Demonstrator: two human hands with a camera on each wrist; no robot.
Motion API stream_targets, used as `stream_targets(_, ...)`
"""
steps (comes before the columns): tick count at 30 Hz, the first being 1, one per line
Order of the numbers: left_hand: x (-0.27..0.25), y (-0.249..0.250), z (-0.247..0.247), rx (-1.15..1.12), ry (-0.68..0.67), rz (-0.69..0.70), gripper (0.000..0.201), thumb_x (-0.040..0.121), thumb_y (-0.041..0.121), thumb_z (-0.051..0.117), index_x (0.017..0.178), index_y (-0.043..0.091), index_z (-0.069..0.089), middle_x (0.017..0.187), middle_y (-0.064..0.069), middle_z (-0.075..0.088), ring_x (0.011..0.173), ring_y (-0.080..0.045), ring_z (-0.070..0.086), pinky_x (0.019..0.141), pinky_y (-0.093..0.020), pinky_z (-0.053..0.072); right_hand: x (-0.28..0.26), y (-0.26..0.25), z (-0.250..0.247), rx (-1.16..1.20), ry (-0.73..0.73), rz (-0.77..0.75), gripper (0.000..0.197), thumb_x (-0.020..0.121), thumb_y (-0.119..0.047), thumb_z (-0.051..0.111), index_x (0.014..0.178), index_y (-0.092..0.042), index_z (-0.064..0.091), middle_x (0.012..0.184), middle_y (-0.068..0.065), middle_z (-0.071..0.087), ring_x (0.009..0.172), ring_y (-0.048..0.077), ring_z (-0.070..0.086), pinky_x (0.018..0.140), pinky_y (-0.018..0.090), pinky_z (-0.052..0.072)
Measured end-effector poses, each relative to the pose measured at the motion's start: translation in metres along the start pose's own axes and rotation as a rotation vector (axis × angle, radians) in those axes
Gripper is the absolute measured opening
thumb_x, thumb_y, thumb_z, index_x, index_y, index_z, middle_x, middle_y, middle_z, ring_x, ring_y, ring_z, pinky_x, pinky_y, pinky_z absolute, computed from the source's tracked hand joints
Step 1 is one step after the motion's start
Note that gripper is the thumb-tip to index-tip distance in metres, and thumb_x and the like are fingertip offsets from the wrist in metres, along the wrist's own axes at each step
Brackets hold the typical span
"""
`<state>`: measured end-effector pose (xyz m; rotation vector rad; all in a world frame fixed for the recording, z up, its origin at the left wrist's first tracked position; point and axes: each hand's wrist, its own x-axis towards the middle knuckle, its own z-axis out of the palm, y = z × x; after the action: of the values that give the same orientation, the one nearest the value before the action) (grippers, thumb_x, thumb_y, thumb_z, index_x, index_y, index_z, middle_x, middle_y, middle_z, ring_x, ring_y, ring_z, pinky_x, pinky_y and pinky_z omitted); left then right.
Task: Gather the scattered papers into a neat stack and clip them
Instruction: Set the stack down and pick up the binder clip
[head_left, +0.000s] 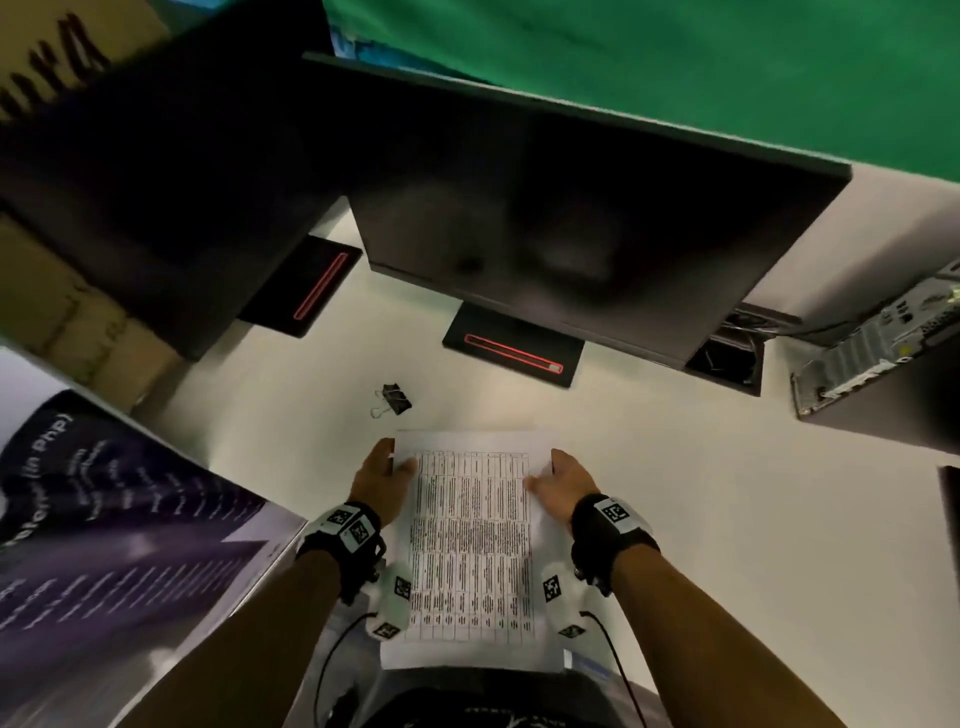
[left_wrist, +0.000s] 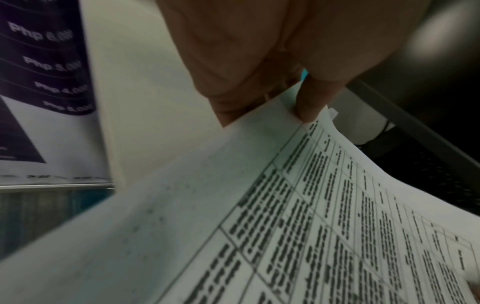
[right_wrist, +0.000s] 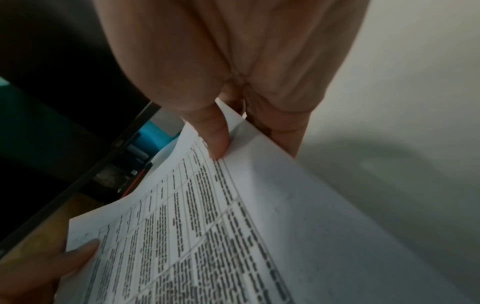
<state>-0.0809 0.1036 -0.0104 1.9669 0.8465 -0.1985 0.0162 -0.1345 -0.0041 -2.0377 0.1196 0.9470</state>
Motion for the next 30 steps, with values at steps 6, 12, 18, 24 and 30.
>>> stream_targets(6,0.017,-0.026,-0.030,-0.015,0.024,-0.096,0.033,0.094,0.022,0.056,0.126,0.021,0.048,0.112,-0.006,0.064,0.084,-0.024,0.059,0.067,-0.025,0.046,0.017,-0.029,0.046,-0.273,0.010,0.027,0.044,0.088,-0.020,0.064,0.129,-0.009,0.054,0.130,0.011,0.061,0.120,0.031,0.057,0.094,0.031,0.046)
stream_targets(12,0.037,-0.025,-0.049,-0.099,-0.024,-0.103,0.036,0.095,0.017,0.053,0.130,0.024,0.046,0.126,-0.002,0.056,0.105,-0.021,0.054,0.095,-0.032,0.041,0.040,-0.087,0.050,-0.690,0.135,-0.312,0.070,0.088,-0.011,0.059,0.150,-0.016,0.028,0.149,0.012,0.035,0.132,0.034,0.042,0.108,0.045,0.042)
stream_targets(18,0.049,-0.031,-0.049,-0.139,-0.064,-0.139,0.034,0.092,0.019,0.056,0.122,0.033,0.050,0.128,-0.001,0.061,0.116,-0.024,0.057,0.104,-0.044,0.042,0.075,-0.163,0.089,-1.075,-0.164,-0.834,0.091,0.079,0.015,0.050,0.151,-0.038,0.031,0.165,-0.003,0.013,0.140,0.030,0.034,0.108,0.044,0.043)
stream_targets(24,0.056,-0.038,-0.050,-0.195,-0.105,-0.141,0.042,0.082,0.029,0.058,0.121,0.040,0.047,0.116,0.003,0.066,0.104,-0.021,0.063,0.101,-0.044,0.045,0.094,-0.190,0.111,-1.288,-0.341,-0.826,0.056,0.094,0.002,0.046,0.143,-0.026,0.050,0.150,0.003,0.048,0.131,0.027,0.051,0.104,0.034,0.042)
stream_targets(30,0.058,-0.039,-0.052,-0.225,-0.107,-0.134,0.037,0.087,0.020,0.060,0.116,0.040,0.049,0.112,0.006,0.067,0.103,-0.019,0.063,0.101,-0.044,0.045,0.107,-0.193,0.105,-1.234,-0.266,-0.716,0.017,0.094,-0.018,0.056,0.104,-0.014,0.070,0.125,0.007,0.062,0.109,0.028,0.062,0.083,0.030,0.048)
